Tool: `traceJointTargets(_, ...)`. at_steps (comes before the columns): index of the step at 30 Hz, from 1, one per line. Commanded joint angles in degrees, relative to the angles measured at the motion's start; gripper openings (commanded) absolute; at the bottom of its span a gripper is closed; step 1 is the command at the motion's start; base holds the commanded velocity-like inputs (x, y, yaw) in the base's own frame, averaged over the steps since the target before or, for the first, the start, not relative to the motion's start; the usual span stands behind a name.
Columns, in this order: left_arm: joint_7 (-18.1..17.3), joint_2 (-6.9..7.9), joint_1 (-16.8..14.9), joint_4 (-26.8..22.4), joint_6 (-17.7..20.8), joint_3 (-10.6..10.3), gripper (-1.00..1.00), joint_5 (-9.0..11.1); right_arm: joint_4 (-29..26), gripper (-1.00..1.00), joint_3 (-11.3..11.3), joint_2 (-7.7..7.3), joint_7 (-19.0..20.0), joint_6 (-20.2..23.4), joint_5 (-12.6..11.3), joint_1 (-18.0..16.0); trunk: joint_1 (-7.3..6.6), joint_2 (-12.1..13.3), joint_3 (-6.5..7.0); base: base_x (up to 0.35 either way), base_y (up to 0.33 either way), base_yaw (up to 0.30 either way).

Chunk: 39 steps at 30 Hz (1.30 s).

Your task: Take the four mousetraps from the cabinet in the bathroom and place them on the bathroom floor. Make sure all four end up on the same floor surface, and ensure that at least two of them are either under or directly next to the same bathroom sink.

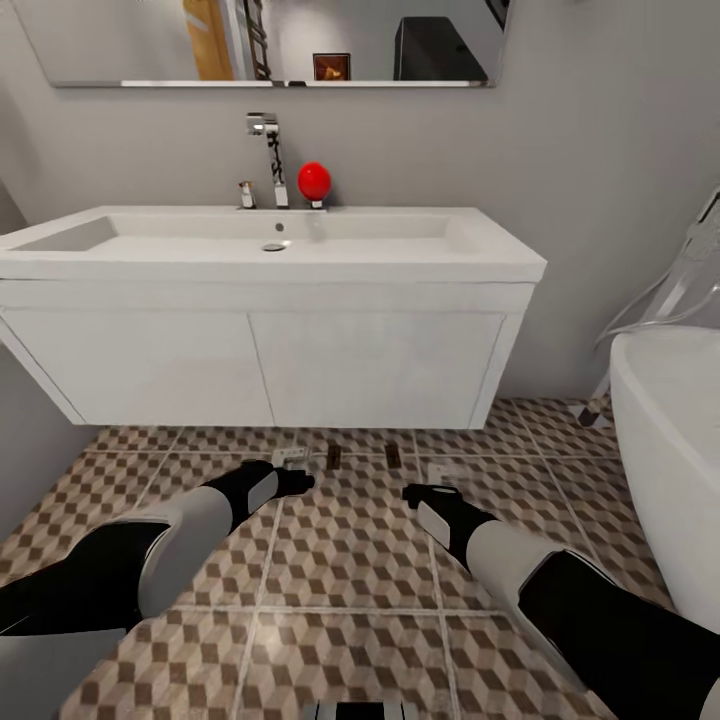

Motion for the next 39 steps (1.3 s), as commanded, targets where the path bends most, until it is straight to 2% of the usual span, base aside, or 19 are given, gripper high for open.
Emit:
traceJointTargets(1, 0.07, 0.00, -0.07, 0.10, 0.09, 0.11, 1.00, 0.37, -0.09, 1.00, 0.48, 0.00, -0.33, 0.40, -0.22, -0.02, -0.04, -0.02, -0.04, -0.291, -0.016, 0.000)
traceJointTargets(11, 0.03, -0.04, -0.07, 0.10, 0.19, 0.11, 1.00, 0.38, -0.08, 1.00, 0.48, 0.00, -0.33, 0.40, -0.22, -0.02, -0.04, -0.02, -0.04, -0.230, -0.006, 0.000)
traceJointTargets(23, -0.05, -0.12, -0.07, 0.10, 0.20, 0.11, 1.00, 0.38, -0.09, 1.00, 0.48, 0.00, -0.33, 0.40, -0.22, -0.02, -0.04, -0.02, -0.04, -0.064, -0.001, 0.000)
traceJointTargets(26, -0.08, -0.16, -0.07, 0.10, 0.24, 0.11, 1.00, 0.38, -0.10, 1.00, 0.48, 0.00, -0.33, 0.40, -0.22, -0.02, -0.16, 0.10, 0.61, -0.012, 0.000, 0.000)
traceJointTargets(39, 0.20, -0.64, -0.07, 0.18, 0.32, 0.11, 1.00, 0.41, -0.11, 1.00, 0.48, 0.00, -0.35, 0.41, -0.22, -0.02, -3.02, 5.31, 2.94, -0.003, 0.000, 0.000)
